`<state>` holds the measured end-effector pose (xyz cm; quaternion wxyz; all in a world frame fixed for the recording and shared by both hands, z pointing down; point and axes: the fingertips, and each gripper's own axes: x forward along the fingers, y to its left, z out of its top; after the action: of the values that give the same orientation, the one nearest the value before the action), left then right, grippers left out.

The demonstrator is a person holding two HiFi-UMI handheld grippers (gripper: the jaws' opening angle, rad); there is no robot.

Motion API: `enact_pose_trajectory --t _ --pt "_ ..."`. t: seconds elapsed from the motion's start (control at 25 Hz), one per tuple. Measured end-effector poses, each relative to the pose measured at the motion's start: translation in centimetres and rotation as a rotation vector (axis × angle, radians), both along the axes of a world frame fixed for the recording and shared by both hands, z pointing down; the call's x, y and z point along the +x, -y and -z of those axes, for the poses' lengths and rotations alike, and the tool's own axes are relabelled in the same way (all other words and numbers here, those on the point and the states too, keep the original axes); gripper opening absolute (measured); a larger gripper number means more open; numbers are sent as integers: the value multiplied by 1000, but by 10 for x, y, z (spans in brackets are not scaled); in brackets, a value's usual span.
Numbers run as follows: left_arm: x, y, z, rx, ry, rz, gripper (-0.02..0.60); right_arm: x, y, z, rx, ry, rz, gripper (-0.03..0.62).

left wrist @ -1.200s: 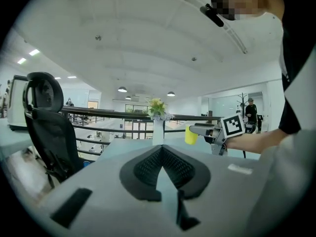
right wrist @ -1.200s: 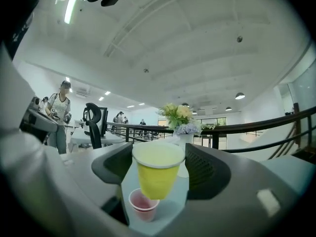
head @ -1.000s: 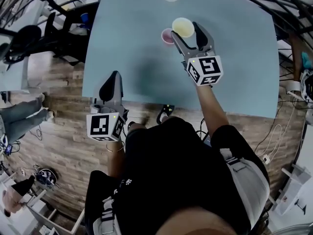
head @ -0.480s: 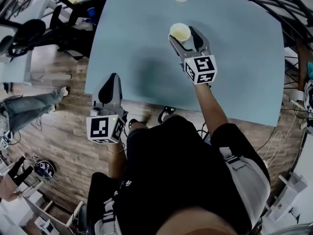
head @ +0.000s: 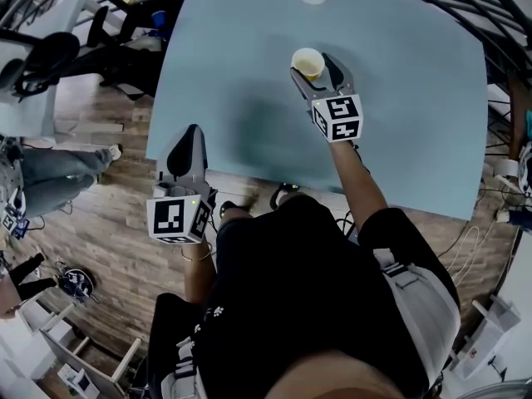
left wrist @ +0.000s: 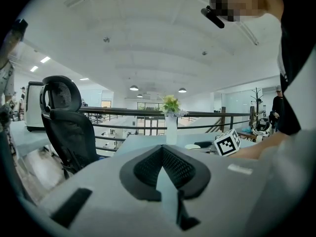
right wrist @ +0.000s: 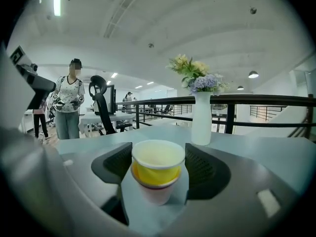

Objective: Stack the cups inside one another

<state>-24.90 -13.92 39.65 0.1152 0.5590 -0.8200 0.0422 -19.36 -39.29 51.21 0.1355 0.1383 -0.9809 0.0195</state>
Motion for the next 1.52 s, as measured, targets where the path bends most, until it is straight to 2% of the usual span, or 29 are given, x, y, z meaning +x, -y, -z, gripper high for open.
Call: enact_pose_trajectory --t 0.4,0.76,0.84,1.12,1.36,1.52 --pt "-4 2 -4 -3 -15 -10 -8 0 2 -17 -11 -49 -11 344" --pt "-4 10 -3 4 -14 -41 -8 6 2 15 -13 49 -33 351" --pt "-3 12 -4 7 -15 -52 -8 9 0 26 -12 87 -39 327" --pt "6 28 -1 23 -14 -101 -8 33 -8 69 6 218 -57 129" --pt "16 39 -2 31 -12 -159 -8 56 -17 88 9 270 -78 6" --pt "27 47 1 38 -8 -190 -8 76 -25 96 4 282 -80 8"
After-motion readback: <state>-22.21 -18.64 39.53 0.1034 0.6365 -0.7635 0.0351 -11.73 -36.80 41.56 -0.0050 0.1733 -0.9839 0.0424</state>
